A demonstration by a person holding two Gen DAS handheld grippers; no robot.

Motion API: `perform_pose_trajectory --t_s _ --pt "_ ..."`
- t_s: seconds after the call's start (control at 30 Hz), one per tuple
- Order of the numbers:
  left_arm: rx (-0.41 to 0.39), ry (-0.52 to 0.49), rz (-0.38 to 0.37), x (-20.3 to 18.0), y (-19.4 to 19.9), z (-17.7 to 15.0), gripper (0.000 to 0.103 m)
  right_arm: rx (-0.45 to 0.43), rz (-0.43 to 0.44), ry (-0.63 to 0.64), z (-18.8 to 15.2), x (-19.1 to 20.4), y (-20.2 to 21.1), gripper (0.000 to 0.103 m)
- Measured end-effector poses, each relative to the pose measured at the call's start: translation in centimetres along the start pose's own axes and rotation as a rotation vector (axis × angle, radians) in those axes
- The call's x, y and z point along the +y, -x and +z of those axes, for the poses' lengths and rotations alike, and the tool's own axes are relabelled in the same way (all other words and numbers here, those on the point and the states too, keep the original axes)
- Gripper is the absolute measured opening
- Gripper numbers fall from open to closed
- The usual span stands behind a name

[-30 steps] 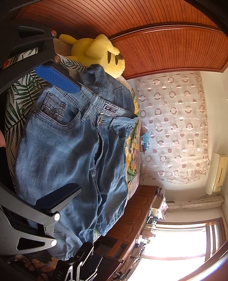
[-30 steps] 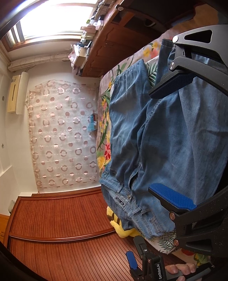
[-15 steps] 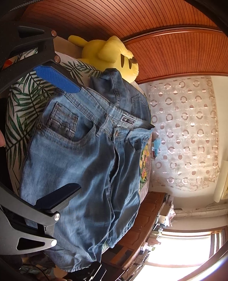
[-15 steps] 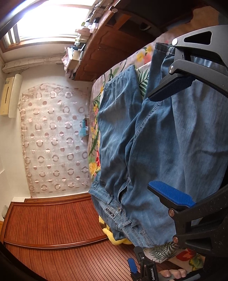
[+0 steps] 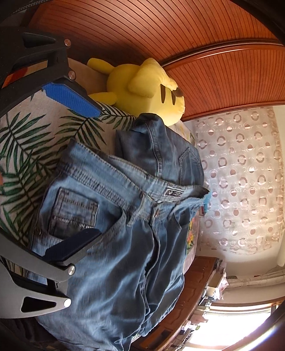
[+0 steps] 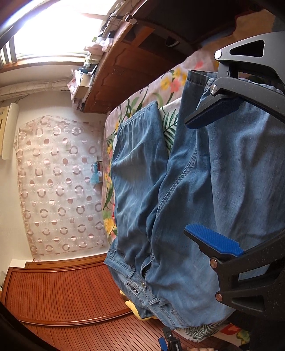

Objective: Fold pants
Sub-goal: 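Lower both tools toward the jeans and close each on a leg hem, then lift the jeans hems with both tools, raising the legs off the bed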

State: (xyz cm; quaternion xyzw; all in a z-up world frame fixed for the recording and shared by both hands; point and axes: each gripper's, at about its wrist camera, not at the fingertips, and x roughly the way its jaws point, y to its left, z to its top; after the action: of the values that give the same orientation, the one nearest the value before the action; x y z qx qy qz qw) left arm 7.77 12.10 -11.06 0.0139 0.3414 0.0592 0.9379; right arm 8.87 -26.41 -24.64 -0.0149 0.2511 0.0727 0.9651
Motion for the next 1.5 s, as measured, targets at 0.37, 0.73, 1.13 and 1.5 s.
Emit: perform_pose_trajectory --t_s 0.37,0.73,1.13,1.5 --pt "0.113 0.025 -0.010 2.1 -3.6 -1.8 0.073 0.051 -0.030 -0.021 -0.1 -1.0 1.0 0.087" --pt "0.124 0.082 -0.068 2.7 -3.6 -2.8 0.067 0.091 -0.100 -0.040 -0.3 -3.1 2.6 0.087" --pt "0.096 0.098 -0.141 2.3 -2.3 -2.9 0.032 0.153 -0.128 -0.099 -0.2 -3.7 2.7 0.079" --pt "0.034 0.073 -0.160 1.7 0.2 -1.7 0.019 0.164 -0.100 -0.062 0.7 -3.3 3.0 0.017"
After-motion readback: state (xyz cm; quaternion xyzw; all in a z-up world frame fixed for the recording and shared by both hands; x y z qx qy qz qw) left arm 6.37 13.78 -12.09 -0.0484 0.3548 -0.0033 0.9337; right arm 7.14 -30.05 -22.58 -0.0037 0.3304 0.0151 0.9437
